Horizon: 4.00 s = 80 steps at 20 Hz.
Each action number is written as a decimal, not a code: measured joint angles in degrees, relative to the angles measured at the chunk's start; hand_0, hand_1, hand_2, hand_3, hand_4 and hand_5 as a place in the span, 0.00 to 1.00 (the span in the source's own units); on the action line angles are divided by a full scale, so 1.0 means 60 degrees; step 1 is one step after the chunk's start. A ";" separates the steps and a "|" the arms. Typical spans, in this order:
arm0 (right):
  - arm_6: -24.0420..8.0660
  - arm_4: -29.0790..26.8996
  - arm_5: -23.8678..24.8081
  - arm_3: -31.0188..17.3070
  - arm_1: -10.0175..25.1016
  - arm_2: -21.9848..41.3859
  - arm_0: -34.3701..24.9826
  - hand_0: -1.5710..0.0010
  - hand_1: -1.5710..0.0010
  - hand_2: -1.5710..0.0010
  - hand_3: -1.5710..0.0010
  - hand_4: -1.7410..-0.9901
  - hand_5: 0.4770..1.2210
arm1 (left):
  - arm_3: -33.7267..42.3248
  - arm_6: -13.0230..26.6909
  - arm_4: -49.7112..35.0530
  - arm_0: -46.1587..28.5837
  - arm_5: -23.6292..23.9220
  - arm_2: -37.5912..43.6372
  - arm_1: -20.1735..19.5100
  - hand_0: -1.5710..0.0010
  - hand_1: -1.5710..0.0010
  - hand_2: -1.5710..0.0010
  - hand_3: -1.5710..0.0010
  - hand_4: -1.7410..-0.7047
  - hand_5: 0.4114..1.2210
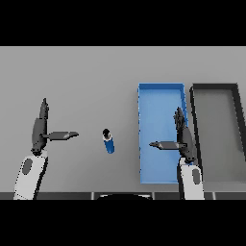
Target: Pick up the blue pipe and place it into the blue bin.
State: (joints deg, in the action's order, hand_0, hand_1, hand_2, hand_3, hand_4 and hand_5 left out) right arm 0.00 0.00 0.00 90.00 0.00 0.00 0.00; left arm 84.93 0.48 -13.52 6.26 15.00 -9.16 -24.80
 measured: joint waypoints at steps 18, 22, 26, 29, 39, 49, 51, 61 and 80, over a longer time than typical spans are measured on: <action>0.0547 0.1253 -0.0676 0.1443 0.1272 0.0931 0.1112 1.00 1.00 1.00 1.00 0.69 0.15 | 0.0834 -0.1828 -0.0046 -0.1128 -0.3492 -0.1046 -0.1939 1.00 1.00 1.00 1.00 0.69 0.20; 0.0904 0.1299 -0.0745 0.1385 0.1279 0.0995 0.1112 1.00 1.00 1.00 1.00 0.68 0.17 | 0.1626 -0.1176 0.0084 -0.1282 -0.4107 -0.1729 -0.2219 1.00 1.00 1.00 1.00 0.66 0.13; 0.0846 0.1233 -0.0737 0.1196 0.1311 0.0872 0.0930 1.00 1.00 1.00 1.00 0.66 0.18 | 0.1907 -0.0462 0.0218 -0.1012 -0.4459 -0.2417 -0.1915 1.00 1.00 1.00 1.00 0.63 0.07; 0.0938 0.1261 -0.0770 0.1437 0.1209 0.1021 0.1109 1.00 1.00 1.00 1.00 0.64 0.19 | 0.1770 -0.0528 0.0621 -0.0821 -0.4622 -0.2928 -0.1497 1.00 1.00 1.00 1.00 0.62 0.04; 0.0839 0.1017 -0.0815 0.1450 0.1307 0.0777 0.1202 1.00 1.00 1.00 1.00 0.62 0.17 | 0.0333 -0.0050 0.1225 0.0215 -0.4560 -0.3795 0.0433 1.00 1.00 1.00 1.00 0.60 0.04; 0.0987 0.1043 -0.0804 0.1460 0.1260 0.0783 0.1395 1.00 1.00 1.00 1.00 0.64 0.17 | -0.1292 -0.1063 0.1121 0.1058 -0.4460 -0.3674 0.1956 0.88 0.78 0.69 0.67 0.47 0.39; 0.1066 0.1064 -0.0806 0.1502 0.1273 0.0796 0.1409 1.00 1.00 1.00 1.00 0.64 0.17 | -0.1389 -0.0994 0.0761 0.0963 -0.4371 -0.3535 0.2313 0.57 0.50 0.44 0.44 0.31 0.61; 0.0911 0.1152 -0.0830 0.1430 0.1235 0.0898 0.1272 1.00 1.00 1.00 1.00 0.66 0.20 | -0.0714 -0.1869 0.1244 0.0696 -0.3593 -0.4006 0.2426 0.06 0.05 0.05 0.11 0.04 0.96; 0.0945 0.0374 -0.1920 0.0135 0.1518 0.0675 0.0321 1.00 1.00 1.00 1.00 0.73 0.20 | 0.1411 -0.0375 0.0708 0.1460 -0.3916 -0.4433 0.2337 0.00 0.00 0.00 0.08 0.01 1.00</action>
State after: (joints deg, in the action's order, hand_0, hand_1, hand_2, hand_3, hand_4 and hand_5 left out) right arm 5.67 2.25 -11.52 90.81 9.11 4.05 1.92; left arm 93.40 -1.77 -9.27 15.02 -8.50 -35.76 -10.78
